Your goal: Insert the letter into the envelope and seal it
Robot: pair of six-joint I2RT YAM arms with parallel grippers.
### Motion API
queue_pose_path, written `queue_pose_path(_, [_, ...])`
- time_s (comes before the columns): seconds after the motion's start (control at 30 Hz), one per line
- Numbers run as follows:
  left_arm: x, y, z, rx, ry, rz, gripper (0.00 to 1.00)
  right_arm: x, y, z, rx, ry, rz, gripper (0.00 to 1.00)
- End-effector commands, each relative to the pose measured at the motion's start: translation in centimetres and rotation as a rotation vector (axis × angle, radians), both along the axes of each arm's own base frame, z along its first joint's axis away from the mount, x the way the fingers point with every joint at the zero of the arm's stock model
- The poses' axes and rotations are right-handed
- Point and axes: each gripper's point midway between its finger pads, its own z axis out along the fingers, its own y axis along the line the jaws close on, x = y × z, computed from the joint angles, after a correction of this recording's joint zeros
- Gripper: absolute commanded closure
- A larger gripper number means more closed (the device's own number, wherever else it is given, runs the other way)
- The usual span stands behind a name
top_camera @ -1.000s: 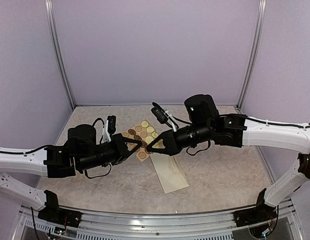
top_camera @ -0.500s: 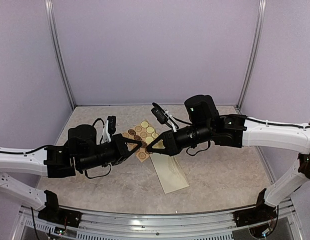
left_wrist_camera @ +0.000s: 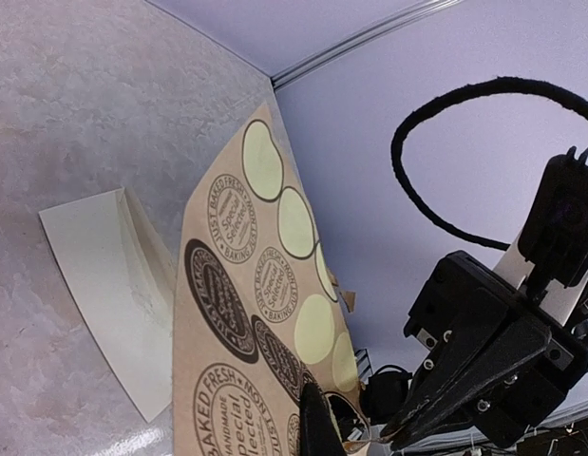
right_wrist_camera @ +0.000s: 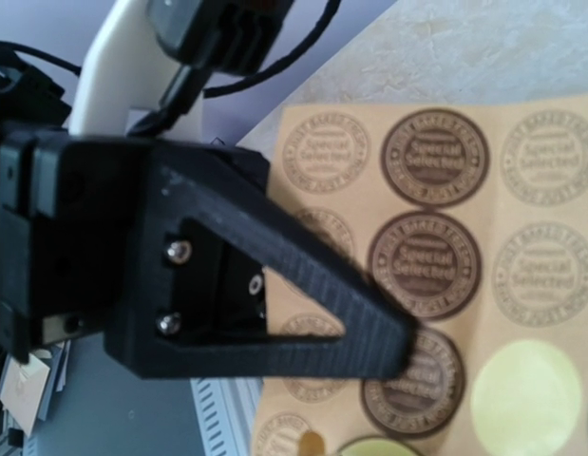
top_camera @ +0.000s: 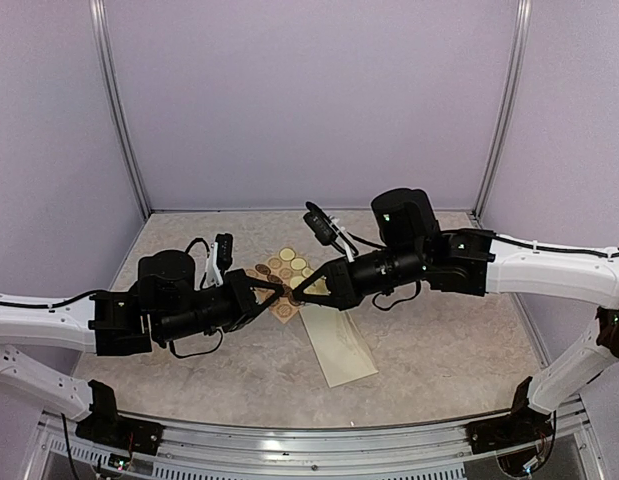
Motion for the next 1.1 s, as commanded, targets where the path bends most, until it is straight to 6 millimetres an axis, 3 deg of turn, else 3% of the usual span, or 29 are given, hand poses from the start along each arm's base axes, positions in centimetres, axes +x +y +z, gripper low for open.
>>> queue_pose_path(0.0, [0.3, 0.1, -0.1, 0.024, 0.001, 0.017, 1.00, -0.5, -0.3, 1.7, 0.052, -0.022, 0.004, 1.00])
queue_pose_path(0.87, [0.3, -0.1, -1.4, 0.058, 0.016, 0.015, 1.00, -0.6, -0.5, 2.4, 0.072, -0.028, 0.000, 1.00])
queue_pose_path(1.07, [0.3, -0.1, -1.0, 0.044, -0.002, 0.008, 1.00, 0.1, -0.8, 1.2, 0.026, -0.024, -0.043, 1.00])
